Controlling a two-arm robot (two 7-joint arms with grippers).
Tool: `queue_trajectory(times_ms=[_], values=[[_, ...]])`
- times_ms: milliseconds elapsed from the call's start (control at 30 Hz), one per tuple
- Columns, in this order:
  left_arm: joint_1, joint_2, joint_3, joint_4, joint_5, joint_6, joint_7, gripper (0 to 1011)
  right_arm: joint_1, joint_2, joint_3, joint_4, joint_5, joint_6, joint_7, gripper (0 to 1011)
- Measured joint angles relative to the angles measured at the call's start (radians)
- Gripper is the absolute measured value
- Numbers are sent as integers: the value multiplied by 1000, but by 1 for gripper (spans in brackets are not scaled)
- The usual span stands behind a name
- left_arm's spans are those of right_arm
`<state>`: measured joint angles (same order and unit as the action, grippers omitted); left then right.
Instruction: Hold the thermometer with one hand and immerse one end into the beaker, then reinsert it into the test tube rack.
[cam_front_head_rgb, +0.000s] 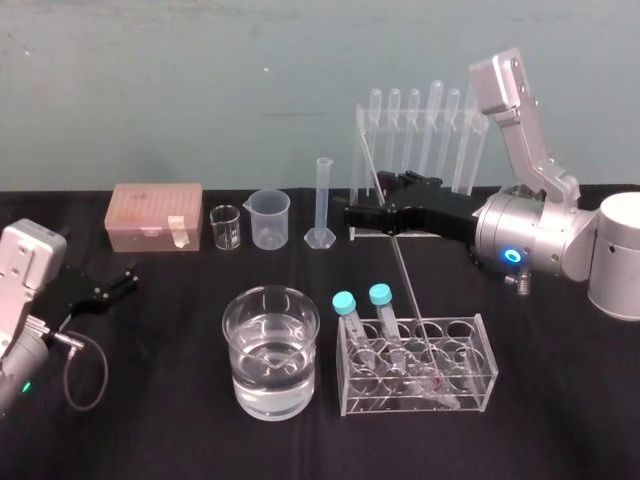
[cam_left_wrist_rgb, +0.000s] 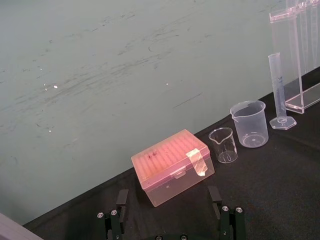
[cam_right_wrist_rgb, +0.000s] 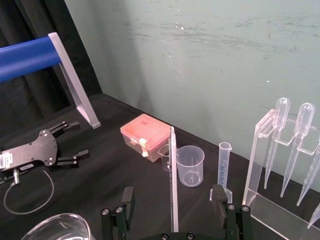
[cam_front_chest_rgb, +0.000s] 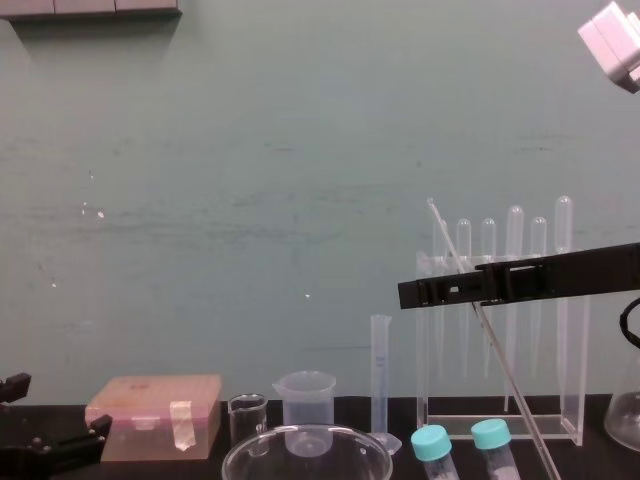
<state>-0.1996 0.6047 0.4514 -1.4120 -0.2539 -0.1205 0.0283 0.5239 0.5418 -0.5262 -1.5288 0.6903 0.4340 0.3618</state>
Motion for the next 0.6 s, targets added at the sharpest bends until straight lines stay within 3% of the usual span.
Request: queue_trajectory(times_ms=[267, 600], values=[[0, 0, 0, 0, 0, 0, 0, 1008, -2, 0, 2, -1, 2, 0, 0, 967], [0, 0, 0, 0, 0, 0, 0, 1008, -3, 1, 4, -2, 4, 0, 0, 707]])
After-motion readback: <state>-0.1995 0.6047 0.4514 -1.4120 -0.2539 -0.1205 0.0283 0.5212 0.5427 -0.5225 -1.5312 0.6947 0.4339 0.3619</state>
